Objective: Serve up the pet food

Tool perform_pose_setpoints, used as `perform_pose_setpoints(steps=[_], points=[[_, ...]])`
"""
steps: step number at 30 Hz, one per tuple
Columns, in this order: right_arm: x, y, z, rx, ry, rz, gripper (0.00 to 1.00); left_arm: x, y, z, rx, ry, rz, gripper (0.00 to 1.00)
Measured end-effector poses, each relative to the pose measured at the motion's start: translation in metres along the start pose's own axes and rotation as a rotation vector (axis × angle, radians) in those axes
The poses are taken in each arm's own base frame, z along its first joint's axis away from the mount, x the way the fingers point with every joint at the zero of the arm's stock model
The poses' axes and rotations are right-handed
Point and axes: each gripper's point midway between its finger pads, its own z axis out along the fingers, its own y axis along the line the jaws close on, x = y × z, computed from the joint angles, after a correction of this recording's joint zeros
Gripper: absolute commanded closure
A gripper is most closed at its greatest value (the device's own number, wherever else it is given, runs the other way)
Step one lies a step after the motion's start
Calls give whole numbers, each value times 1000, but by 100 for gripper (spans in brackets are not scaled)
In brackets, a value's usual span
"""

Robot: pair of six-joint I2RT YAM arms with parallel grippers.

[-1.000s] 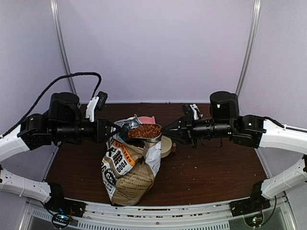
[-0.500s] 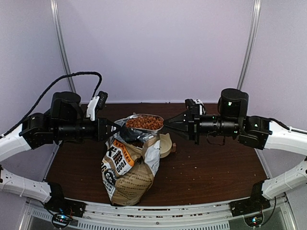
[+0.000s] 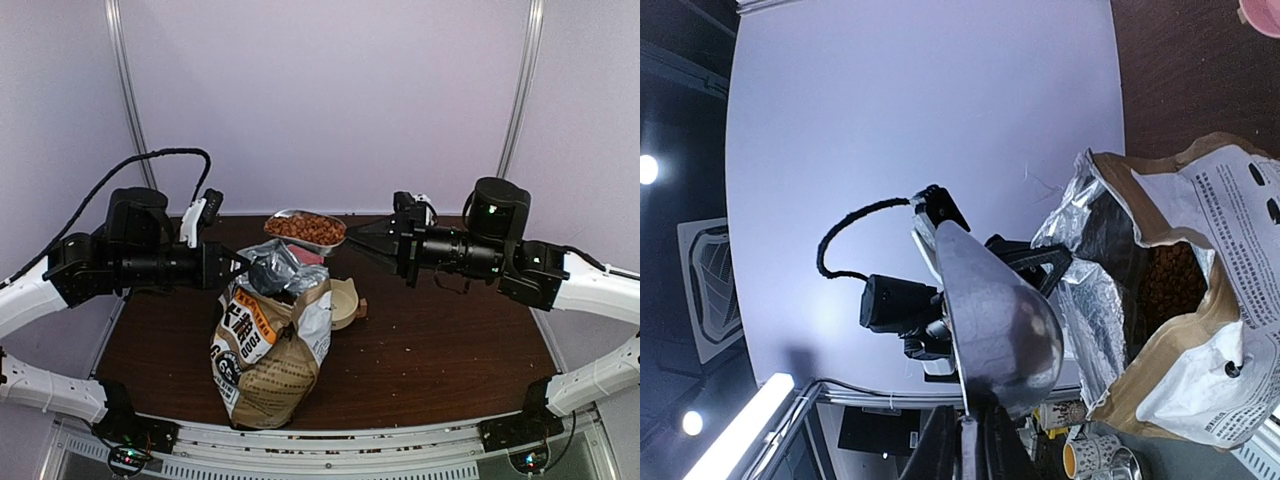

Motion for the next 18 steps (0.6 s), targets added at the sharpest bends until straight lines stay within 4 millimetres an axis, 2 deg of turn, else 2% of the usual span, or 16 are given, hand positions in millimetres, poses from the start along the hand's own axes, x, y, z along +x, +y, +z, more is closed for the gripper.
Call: perform_pose_setpoints(steps=[6,11,14,18], points=[[-30,7,-19,-29,-110,-2,100,-2,13,-17,-29,-17,-15,100],[-57,2,-35,-24,-208,-1,100,-2,27,-35,-74,-31,-19,100],[-70,-12,-41,-1,-250,6,100,-1,35,-45,-108,-42,-14,100],[-81,-53,-46,73,-289,37,100,0,43,-56,-145,-52,-8,100]])
